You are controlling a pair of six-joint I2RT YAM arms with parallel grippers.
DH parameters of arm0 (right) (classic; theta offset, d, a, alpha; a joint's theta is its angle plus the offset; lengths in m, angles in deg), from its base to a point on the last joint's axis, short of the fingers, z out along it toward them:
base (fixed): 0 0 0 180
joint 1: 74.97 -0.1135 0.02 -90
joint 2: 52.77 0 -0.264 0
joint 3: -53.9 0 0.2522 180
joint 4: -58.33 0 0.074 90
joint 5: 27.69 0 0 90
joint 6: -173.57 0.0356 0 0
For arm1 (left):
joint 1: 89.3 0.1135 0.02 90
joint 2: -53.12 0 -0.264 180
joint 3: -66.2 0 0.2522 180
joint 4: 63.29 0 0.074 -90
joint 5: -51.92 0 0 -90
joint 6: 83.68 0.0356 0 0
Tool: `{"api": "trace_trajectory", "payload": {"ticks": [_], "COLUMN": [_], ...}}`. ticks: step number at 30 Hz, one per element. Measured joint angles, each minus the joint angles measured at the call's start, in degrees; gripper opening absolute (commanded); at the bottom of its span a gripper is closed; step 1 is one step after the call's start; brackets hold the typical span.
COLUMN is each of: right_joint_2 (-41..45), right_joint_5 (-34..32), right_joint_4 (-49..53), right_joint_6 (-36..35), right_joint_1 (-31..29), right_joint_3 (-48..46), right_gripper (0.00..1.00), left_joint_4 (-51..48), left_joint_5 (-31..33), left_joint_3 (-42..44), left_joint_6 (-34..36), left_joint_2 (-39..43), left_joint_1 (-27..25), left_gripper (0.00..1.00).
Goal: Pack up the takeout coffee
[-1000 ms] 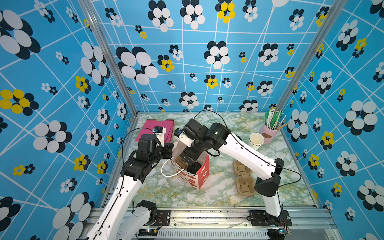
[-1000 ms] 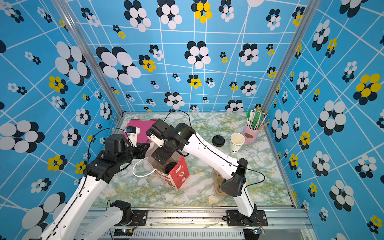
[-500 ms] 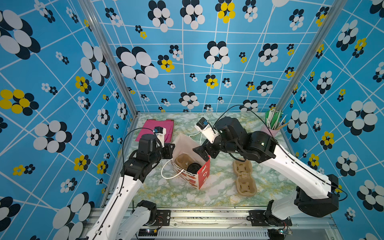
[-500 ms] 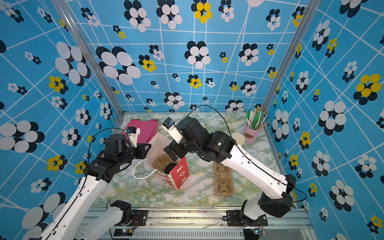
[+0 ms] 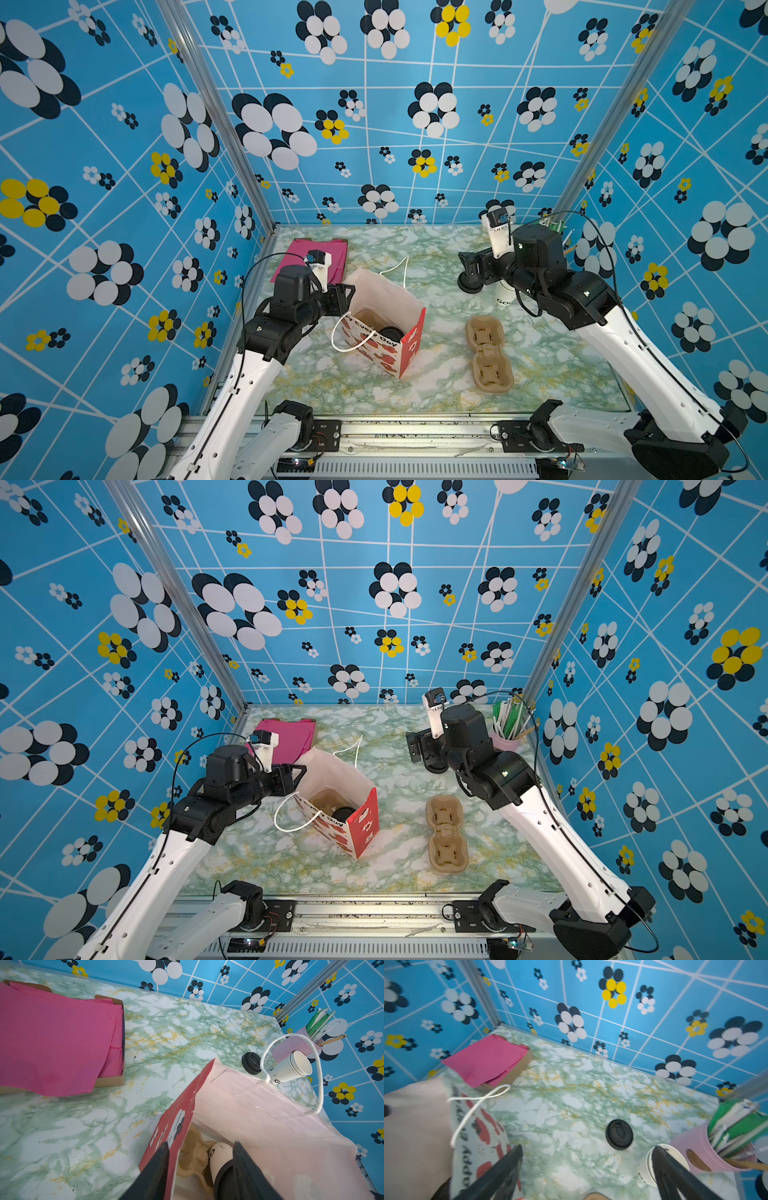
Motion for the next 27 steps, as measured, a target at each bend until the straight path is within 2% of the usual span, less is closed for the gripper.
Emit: {"api": "trace_trajectory", "payload": {"ticks": [7,13,23,27], "right_joint_2": [-2.14,-6.99,-19.87,-24.68], "right_joint_5": [-1.29,-1.38,-6.47,-10.16], "right_joint_4": [0.61,0.48,-2.78,-4.09], "right_joint_6": [2.45,2.49,-1.44,-3.56], "right_joint_1": [15.06,22.38,24.68,24.68], "right_joint_3": [-0.87,-2.49,0.00,2.36], "right_gripper": [0.90,0.76,0.47,0.43], "left_joint_4": [-1.62,-2.21,-2.71,-2.73], "left_joint_5": [0.17,0.17,0.22,0.24], "left_joint_3": [-1.84,-1.97,-1.97,-1.90], "left_joint_6": [0.22,0.55,1.33,1.55], "left_joint_2": [3.17,4.87,7.08,7.37], "left_joint_1": [0.00,0.00,0.00,0.00], "left_gripper": [0.70,0.76,0.78,0.78]}}
